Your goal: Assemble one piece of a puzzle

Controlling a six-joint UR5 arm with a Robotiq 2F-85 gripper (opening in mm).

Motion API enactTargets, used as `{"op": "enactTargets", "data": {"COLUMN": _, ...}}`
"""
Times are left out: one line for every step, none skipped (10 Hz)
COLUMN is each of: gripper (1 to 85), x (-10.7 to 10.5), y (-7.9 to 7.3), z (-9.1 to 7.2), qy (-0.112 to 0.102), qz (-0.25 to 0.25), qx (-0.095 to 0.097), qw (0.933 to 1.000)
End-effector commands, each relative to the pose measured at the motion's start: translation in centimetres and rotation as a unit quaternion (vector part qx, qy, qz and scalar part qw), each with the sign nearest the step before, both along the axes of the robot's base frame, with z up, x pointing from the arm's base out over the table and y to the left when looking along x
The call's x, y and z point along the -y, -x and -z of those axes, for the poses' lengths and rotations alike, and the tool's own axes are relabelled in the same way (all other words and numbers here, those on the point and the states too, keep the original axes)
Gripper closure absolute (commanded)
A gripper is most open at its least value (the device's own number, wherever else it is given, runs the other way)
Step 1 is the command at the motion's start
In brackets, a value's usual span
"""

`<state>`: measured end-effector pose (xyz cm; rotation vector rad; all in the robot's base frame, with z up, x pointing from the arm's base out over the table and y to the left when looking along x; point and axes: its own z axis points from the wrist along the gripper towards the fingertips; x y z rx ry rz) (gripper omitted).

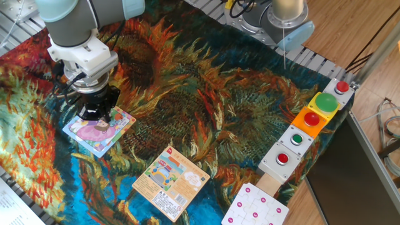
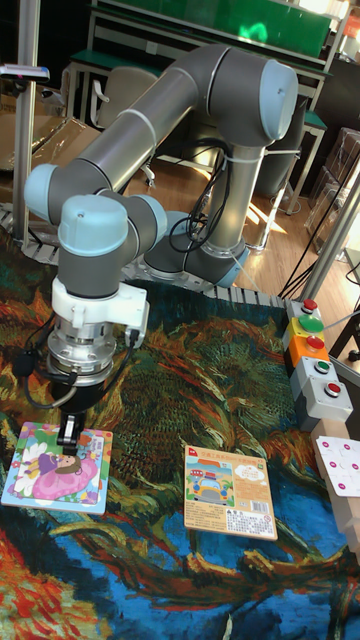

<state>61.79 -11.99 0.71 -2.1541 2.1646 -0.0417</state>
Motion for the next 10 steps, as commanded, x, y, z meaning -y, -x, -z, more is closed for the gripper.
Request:
{"op": "enactTargets", "data": {"gripper": 84.3, "x": 0.01, "y": -0.12, "z": -0.02, "qy": -0.004, "qz": 0.004, "qx": 0.002, "qw": 1.0000}}
{"op": "enactTargets", "data": {"gripper": 84.3, "x": 0.01, "y": -0.05, "z": 0.05, "qy": -0.004, "qz": 0.004, "qx": 0.002, "qw": 1.0000}}
{"op": "enactTargets", "data": {"gripper": 84.3, "x": -0.09, "y": 0.03, "z": 0.13, "qy": -0.006, "qz": 0.006, "qx": 0.002, "qw": 1.0000}}
{"op": "enactTargets", "data": {"gripper": 84.3, "x": -0.19, "y": 0.09, "z": 0.18, "qy": -0.007, "qz": 0.007, "qx": 0.002, "qw": 1.0000}}
{"op": "enactTargets", "data": {"gripper": 84.3, "x": -0.22, "y": 0.14, "z": 0.21, "qy": -0.007, "qz": 0.007, "qx": 0.001, "qw": 0.9999}}
{"op": "enactTargets", "data": {"gripper": 84.3, "x": -0.28, "y": 0.21, "z": 0.18, "qy": -0.008, "qz": 0.008, "qx": 0.000, "qw": 0.9999}}
{"op": "enactTargets", "data": {"gripper": 84.3, "x": -0.26, "y": 0.29, "z": 0.15, "qy": -0.008, "qz": 0.008, "qx": 0.000, "qw": 0.9999}}
{"op": "enactTargets", "data": {"gripper": 84.3, "x": -0.24, "y": 0.38, "z": 0.19, "qy": -0.008, "qz": 0.009, "qx": 0.000, "qw": 0.9999}}
{"op": "enactTargets", "data": {"gripper": 84.3, "x": -0.29, "y": 0.44, "z": 0.24, "qy": -0.009, "qz": 0.010, "qx": 0.000, "qw": 0.9999}}
{"op": "enactTargets", "data": {"gripper": 84.3, "x": -0.30, "y": 0.43, "z": 0.26, "qy": -0.009, "qz": 0.010, "qx": 0.001, "qw": 0.9999}}
